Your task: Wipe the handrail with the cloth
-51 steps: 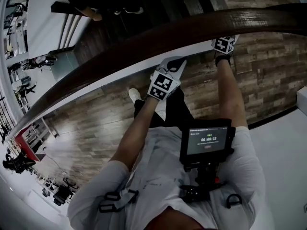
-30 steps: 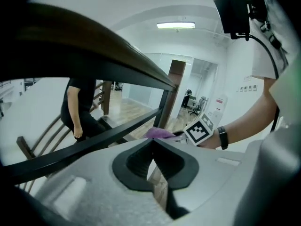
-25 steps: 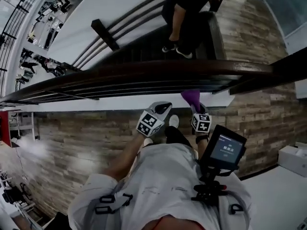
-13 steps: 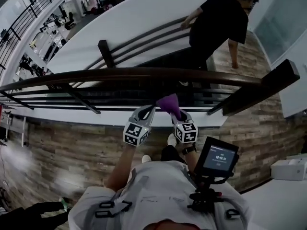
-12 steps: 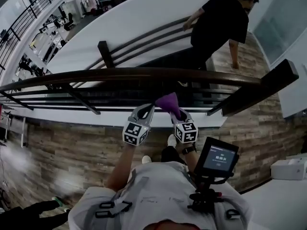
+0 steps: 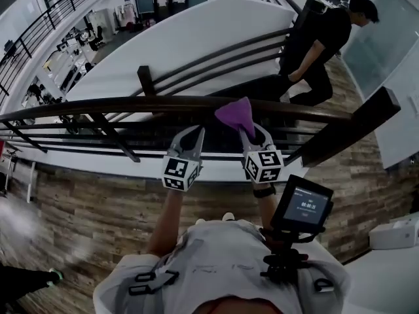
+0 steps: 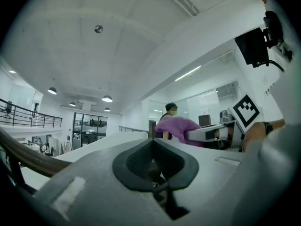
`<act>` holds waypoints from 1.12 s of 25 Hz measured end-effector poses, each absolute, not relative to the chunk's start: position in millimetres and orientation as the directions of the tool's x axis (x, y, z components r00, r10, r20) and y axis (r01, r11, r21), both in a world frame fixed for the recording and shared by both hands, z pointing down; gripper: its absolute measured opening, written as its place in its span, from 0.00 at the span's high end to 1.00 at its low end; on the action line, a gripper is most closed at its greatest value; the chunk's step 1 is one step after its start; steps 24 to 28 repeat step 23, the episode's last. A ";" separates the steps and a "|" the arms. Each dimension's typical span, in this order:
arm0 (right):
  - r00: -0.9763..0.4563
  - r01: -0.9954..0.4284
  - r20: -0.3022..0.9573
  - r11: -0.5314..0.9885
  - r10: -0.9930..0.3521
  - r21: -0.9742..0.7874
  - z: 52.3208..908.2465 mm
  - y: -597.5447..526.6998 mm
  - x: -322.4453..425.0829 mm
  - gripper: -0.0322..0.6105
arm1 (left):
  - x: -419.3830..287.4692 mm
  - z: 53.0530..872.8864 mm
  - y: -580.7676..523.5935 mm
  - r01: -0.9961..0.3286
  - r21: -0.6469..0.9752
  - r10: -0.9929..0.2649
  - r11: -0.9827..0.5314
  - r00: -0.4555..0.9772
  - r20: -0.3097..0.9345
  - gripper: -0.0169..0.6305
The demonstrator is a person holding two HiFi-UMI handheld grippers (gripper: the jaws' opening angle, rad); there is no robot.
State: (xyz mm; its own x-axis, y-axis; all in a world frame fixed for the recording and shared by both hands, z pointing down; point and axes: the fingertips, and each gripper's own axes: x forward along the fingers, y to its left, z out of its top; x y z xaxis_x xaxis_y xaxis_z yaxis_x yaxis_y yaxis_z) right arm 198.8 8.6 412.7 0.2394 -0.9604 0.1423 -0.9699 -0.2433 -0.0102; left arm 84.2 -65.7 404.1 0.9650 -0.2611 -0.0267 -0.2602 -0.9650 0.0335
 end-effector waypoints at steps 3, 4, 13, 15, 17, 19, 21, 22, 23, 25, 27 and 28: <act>0.260 -0.965 0.080 -0.261 -0.962 0.000 380.2 4.5 209.3 0.82 | 85.3 390.5 -66.8 -0.267 0.016 -0.268 -0.963 0.963 -0.037 0.97; 0.266 -0.964 0.063 -0.266 -0.962 0.003 372.3 6.2 212.5 0.82 | 88.7 385.0 -64.8 -0.263 0.008 -0.263 -0.965 0.964 -0.045 0.97; 0.294 -0.956 0.046 -0.295 -0.955 -0.007 373.5 14.0 258.8 0.82 | 142.4 350.4 -52.4 -0.267 -0.021 -0.264 -0.963 0.960 -0.088 0.97; 0.313 -0.949 0.042 -0.312 -0.949 0.036 371.3 16.5 252.4 0.82 | 134.7 347.6 -51.8 -0.273 -0.021 -0.270 -0.962 0.958 -0.096 0.97; 0.324 -0.945 0.043 -0.321 -0.945 0.068 368.4 18.4 244.4 0.82 | 126.9 343.9 -51.7 -0.277 -0.021 -0.274 -0.961 0.957 -0.100 0.97; 0.325 -0.944 0.048 -0.321 -0.945 0.077 366.9 19.5 238.9 0.82 | 123.5 339.0 -52.8 -0.280 -0.017 -0.277 -0.960 0.955 -0.105 0.97; 0.325 -0.944 0.057 -0.321 -0.944 0.074 368.0 21.3 239.0 0.82 | 126.2 336.8 -53.1 -0.279 -0.013 -0.276 -0.960 0.955 -0.105 0.97; 0.326 -0.944 0.062 -0.322 -0.943 0.070 369.4 22.5 240.4 0.82 | 128.9 336.6 -52.8 -0.276 -0.012 -0.274 -0.961 0.956 -0.103 0.97; 0.328 -0.944 0.068 -0.324 -0.942 0.066 370.9 23.8 242.2 0.82 | 131.8 336.5 -52.3 -0.273 -0.011 -0.271 -0.962 0.957 -0.100 0.97; 0.328 -0.944 0.068 -0.324 -0.942 0.066 370.9 23.8 242.2 0.82 | 131.8 336.5 -52.3 -0.273 -0.011 -0.271 -0.962 0.957 -0.100 0.97; 0.328 -0.944 0.068 -0.324 -0.942 0.066 370.9 23.8 242.2 0.82 | 131.8 336.5 -52.3 -0.273 -0.011 -0.271 -0.962 0.957 -0.100 0.97; 0.328 -0.944 0.068 -0.324 -0.942 0.066 370.9 23.8 242.2 0.82 | 131.8 336.5 -52.3 -0.273 -0.011 -0.271 -0.962 0.957 -0.100 0.97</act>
